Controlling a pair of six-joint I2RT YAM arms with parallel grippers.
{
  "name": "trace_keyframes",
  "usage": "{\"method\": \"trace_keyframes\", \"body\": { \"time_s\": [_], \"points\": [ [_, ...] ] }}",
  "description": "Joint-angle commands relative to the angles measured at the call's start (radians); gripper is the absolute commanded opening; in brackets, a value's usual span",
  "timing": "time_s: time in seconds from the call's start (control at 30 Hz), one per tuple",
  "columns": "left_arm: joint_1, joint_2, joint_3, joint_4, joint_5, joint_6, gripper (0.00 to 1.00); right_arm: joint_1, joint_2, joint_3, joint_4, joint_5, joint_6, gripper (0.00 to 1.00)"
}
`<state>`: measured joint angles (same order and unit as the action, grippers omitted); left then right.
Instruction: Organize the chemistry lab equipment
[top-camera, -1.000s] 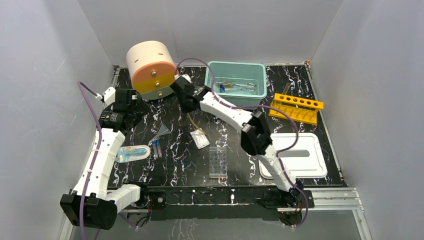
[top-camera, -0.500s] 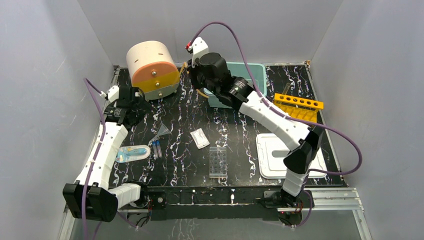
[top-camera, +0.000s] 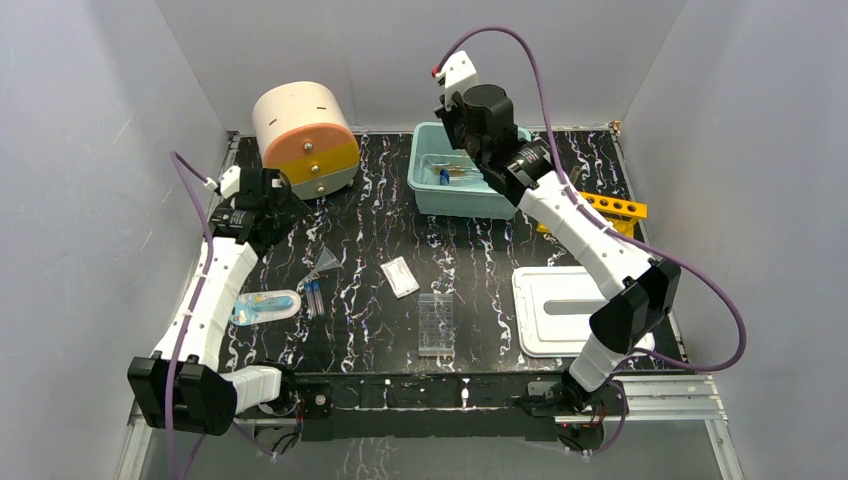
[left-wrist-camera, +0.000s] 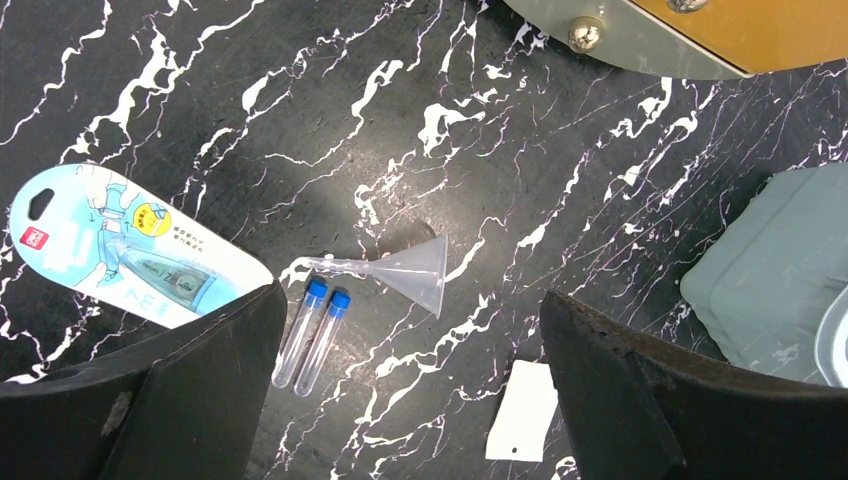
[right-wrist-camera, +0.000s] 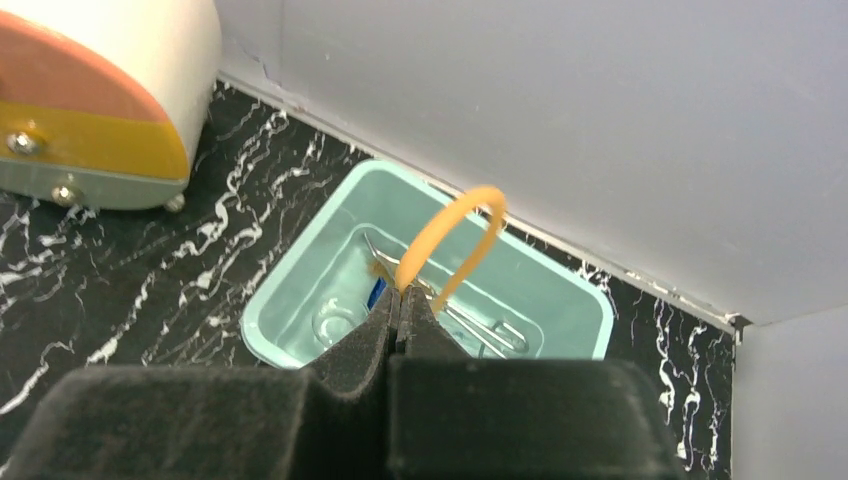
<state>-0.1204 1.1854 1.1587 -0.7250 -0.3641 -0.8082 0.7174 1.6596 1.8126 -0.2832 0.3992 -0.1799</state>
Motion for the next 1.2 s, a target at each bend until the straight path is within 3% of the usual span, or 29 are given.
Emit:
{"method": "trace_keyframes", "body": {
  "time_s": [0.0,0.17,0.67,0.83,1.17],
  "points": [
    [-0.002,0.018,0.052,0.022,0.014,-0.013,0.98,-0.063,-0.021,-0.057,0.09,-0.077,0.015,0.0],
    [-0.002,0.011,0.044,0.053,0.021,-0.016,0.98,-0.116,0.017,-0.032,0.095,-0.112,-0.019,0.0],
    [-0.001,0.019,0.019,0.079,0.028,-0.009,0.98,-0.207,0.079,-0.161,0.197,-0.346,-0.161,0.0],
    [-0.001,0.035,0.03,0.086,0.031,-0.001,0.98,-0.228,0.171,-0.091,0.147,-0.371,-0.217,0.0],
    [-0.001,0.053,0.039,0.104,0.037,0.018,0.98,-0.243,0.266,-0.107,0.121,-0.504,-0.351,0.0]
  ]
}}
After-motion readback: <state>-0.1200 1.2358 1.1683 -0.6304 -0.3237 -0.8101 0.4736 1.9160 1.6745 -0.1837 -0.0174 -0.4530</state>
